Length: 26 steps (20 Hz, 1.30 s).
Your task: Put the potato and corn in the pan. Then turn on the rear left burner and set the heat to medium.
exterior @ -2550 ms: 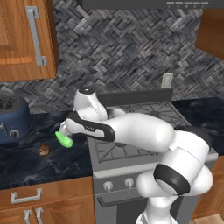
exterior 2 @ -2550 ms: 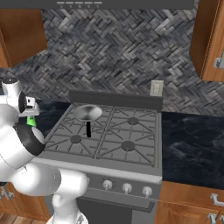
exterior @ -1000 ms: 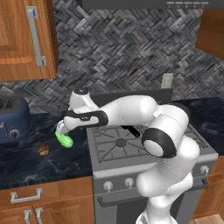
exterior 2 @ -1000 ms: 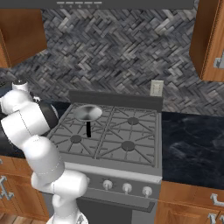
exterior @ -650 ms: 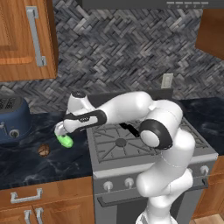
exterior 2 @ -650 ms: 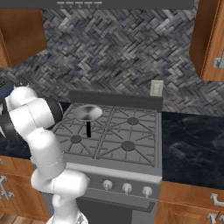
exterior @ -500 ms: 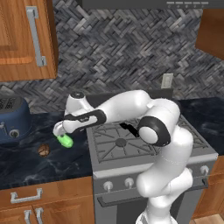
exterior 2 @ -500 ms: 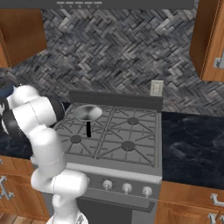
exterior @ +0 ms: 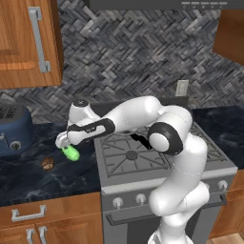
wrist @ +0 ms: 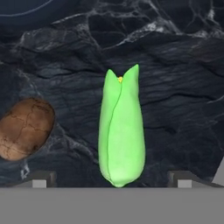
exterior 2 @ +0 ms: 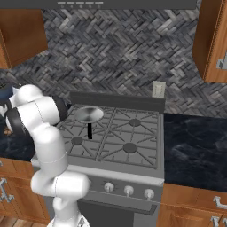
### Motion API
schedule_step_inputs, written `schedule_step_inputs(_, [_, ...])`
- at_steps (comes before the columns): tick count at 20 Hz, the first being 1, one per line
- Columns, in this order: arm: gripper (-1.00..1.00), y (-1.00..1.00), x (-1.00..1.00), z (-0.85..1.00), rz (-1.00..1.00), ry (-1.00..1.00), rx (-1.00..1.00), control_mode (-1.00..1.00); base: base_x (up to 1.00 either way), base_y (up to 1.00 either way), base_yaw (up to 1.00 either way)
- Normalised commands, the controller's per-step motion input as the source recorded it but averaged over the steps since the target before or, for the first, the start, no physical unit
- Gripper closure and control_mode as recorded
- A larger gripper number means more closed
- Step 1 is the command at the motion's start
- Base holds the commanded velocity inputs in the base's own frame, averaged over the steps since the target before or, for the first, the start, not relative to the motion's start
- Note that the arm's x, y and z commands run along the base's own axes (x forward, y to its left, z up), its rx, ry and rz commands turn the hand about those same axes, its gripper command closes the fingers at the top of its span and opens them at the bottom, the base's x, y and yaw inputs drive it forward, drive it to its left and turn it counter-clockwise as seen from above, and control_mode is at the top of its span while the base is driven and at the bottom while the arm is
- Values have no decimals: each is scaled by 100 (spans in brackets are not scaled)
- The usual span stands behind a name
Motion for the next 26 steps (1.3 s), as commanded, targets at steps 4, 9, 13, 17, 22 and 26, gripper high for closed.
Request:
schedule_step_inputs(4, [-100,0,0,-19,-1,0,0,-100,0,0,0])
schedule_step_inputs(9, [-100,0,4,-36,0,0,0,-100,0,0,0])
schedule_step_inputs(13, [-100,0,3,-32,0,0,0,-100,0,0,0])
schedule_step_inputs(17, [-100,0,0,-20,0,0,0,-100,0,0,0])
schedule_step_inputs(22, [-100,1,1,-10,0,0,0,-100,0,0,0])
schedule_step_inputs(26, [-100,0,1,-10,0,0,0,-100,0,0,0])
